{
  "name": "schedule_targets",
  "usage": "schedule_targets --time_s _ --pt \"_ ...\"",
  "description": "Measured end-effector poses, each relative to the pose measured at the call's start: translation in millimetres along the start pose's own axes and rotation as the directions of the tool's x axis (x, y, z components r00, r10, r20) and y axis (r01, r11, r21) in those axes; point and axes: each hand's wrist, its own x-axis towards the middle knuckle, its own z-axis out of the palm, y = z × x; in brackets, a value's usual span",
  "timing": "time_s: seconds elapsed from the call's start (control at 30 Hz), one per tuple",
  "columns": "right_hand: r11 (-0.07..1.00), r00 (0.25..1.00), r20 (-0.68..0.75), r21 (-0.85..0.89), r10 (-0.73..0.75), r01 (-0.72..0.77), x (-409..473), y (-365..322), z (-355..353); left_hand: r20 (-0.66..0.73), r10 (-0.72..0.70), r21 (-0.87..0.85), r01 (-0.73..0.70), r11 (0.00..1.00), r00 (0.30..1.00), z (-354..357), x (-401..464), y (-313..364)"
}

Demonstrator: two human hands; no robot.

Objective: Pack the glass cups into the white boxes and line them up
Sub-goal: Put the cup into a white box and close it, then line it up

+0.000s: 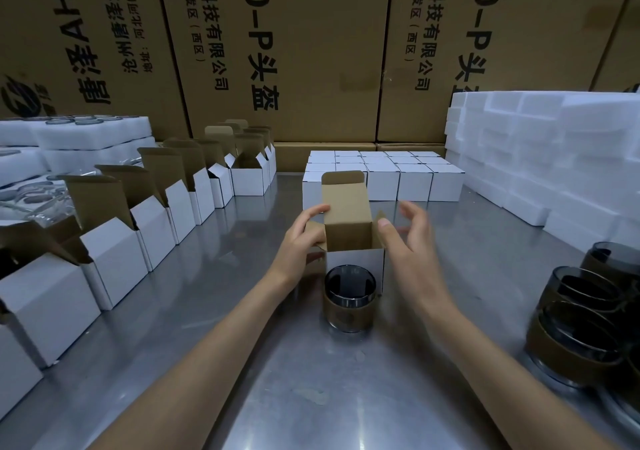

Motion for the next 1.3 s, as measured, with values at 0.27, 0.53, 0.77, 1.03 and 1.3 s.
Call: schedule_targets --time_s 0.27,0.53,0.77,1.03,1.3 --pt "0.661 0.780 0.462 -0.432 -0.421 0.613 -24.6 -43.5 -13.5 0.000 0.027 0.006 -0.027 1.000 1.000 0.1 0.8 -1.6" --pt "0.612 0.722 0.605 -0.442 -0.336 0.656 -28.8 -40.5 -10.6 0.016 0.043 0.048 -0.044 0.998 0.999 -1.2 2.1 -3.2" --pt "0.783 0.824 -0.017 -0.325 -0.566 0.531 -20.1 -42.3 -6.7 0.014 0.047 0.046 -0.048 0.998 0.999 -0.2 0.4 -1.8" --pt "0.524 0.796 0.144 -0.682 -0.589 0.511 -10.0 -7.8 7.4 0.027 0.057 0.055 -0.058 0.997 0.998 1.3 -2.8 0.5" --pt "0.556 0.826 0.225 -0.645 -0.516 0.523 -5.6 -2.1 5.6 0.022 0.055 0.036 -0.056 0.998 0.998 1.5 -3.0 0.3"
